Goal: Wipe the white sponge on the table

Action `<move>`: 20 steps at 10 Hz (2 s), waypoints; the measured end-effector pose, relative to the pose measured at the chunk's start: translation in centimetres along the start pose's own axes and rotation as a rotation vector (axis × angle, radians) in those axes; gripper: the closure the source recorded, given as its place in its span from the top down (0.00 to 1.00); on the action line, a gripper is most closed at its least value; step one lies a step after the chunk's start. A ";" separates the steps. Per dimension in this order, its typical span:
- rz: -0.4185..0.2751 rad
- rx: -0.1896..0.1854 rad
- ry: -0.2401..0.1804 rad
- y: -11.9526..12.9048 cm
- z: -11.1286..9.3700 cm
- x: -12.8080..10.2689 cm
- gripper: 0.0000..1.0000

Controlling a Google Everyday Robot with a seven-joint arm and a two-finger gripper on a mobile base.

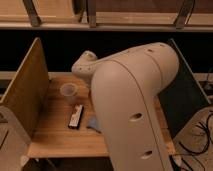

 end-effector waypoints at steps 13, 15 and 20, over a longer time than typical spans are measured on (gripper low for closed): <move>0.370 -0.092 -0.014 8.6 -0.9 0.3 0.80; 0.558 -0.093 -0.047 9.8 -0.6 1.2 0.80; 0.688 -0.103 -0.079 11.0 -0.4 1.1 0.80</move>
